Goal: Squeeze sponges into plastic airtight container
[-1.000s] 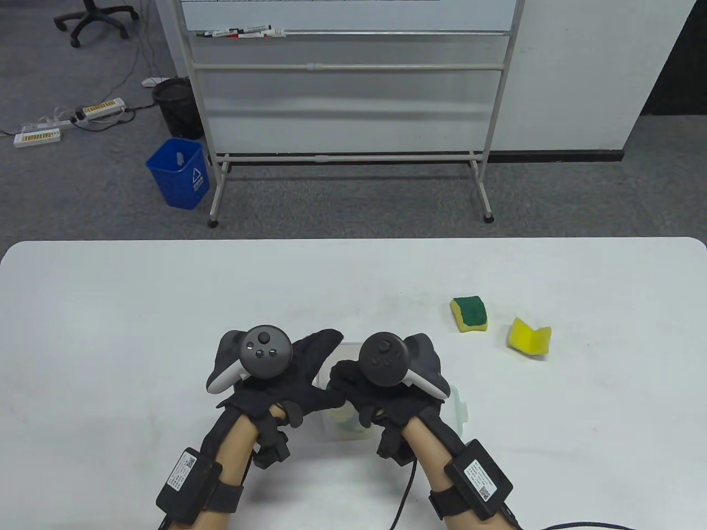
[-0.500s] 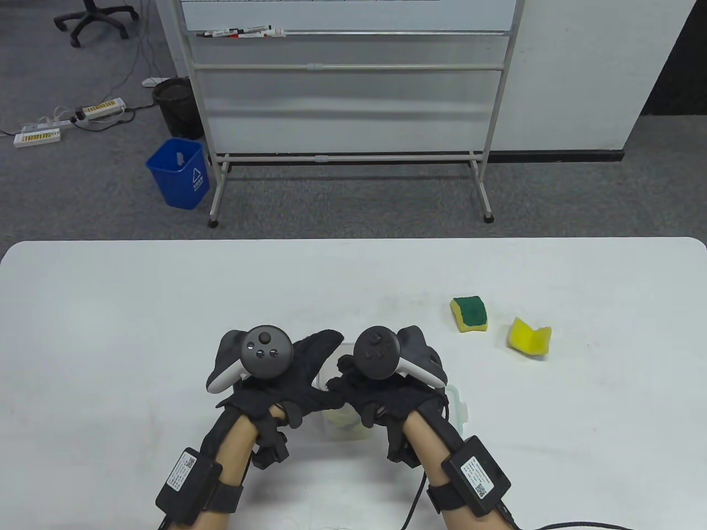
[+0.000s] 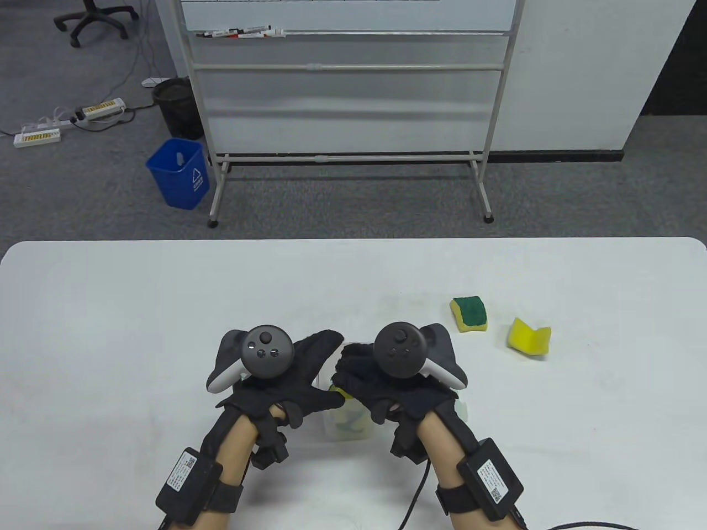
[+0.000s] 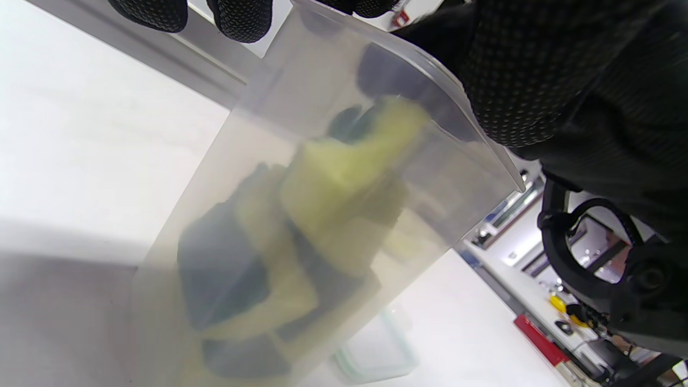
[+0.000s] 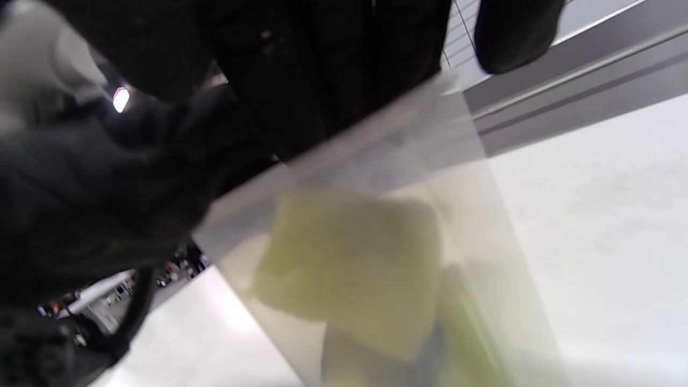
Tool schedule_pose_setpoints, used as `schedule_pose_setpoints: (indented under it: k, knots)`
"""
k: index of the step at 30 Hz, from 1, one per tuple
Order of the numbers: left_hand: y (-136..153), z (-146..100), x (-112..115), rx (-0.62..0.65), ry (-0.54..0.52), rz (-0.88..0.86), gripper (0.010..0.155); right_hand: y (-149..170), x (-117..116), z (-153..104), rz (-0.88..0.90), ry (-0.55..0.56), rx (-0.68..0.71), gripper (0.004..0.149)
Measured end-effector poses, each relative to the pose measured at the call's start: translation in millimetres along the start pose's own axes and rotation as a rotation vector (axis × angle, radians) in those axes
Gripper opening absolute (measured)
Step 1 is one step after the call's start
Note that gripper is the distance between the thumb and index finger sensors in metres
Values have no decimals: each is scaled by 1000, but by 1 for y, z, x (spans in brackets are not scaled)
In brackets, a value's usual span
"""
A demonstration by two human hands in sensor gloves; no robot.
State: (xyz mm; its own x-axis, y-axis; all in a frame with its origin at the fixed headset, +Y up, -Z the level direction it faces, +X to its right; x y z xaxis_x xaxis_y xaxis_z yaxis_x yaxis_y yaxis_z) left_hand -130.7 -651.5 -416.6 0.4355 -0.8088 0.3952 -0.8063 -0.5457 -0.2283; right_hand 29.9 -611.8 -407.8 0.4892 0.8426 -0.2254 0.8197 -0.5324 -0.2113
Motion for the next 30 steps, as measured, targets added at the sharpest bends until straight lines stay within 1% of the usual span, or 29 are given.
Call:
schedule_pose_setpoints:
  k: [5, 6, 9, 10, 12, 14, 15, 17, 19, 21, 23, 25, 27, 30]
  knots:
    - [0, 0, 0, 0, 1, 0, 95, 7, 24, -9, 99, 62, 35, 63]
    - [0, 0, 1, 0, 1, 2, 95, 14, 41, -15, 154, 132, 37, 63]
    - [-1, 0, 1, 2, 0, 11, 95, 32, 67, -25, 246, 259, 5, 63]
    - [-1, 0, 1, 3, 0, 12, 95, 45, 80, -31, 279, 333, -38, 64]
    - [-1, 0, 1, 4, -1, 15, 95, 71, 99, -41, 283, 454, -134, 65]
    - [-2, -1, 1, 5, -3, 24, 94, 92, 111, -48, 255, 534, -228, 65]
    - [-2, -1, 1, 7, -4, 27, 94, 111, 119, -53, 227, 601, -311, 65]
    - [-3, -2, -1, 17, -8, 19, 93, 130, 123, -56, 203, 645, -398, 65]
    - [-1, -4, -8, 23, -36, -22, 92, 161, 121, -53, 169, 639, -531, 66]
    - [5, -9, -18, 6, -87, -55, 89, 190, 113, -46, 161, 606, -630, 67]
    - [15, -14, -29, -73, -157, -69, 86, 221, 99, -37, 197, 567, -701, 68]
    - [24, -18, -39, -140, -240, -35, 84, 248, 81, -25, 222, 479, -741, 67]
    - [34, -22, -47, -214, -308, 8, 82, 273, 64, -15, 186, 406, -817, 66]
    - [46, -26, -55, -278, -349, 34, 82, 294, 45, -4, 121, 288, -839, 63]
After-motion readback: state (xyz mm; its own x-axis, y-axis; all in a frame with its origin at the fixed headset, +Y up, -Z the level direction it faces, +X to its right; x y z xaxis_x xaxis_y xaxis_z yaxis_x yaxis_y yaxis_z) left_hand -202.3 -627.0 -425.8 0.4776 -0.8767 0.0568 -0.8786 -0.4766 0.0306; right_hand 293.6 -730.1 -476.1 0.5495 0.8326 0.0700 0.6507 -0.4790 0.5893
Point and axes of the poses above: the tracker on the back of each hand, its own y axis roughly to the little-finger side, its own z axis roughly from the wrist to the fingertips, x = y × z, the point moved 5 cm from there along z, roughly from the wrist to the fingertips, and after that the axes turned 14 degrees about -x, right-handed, at the moved point
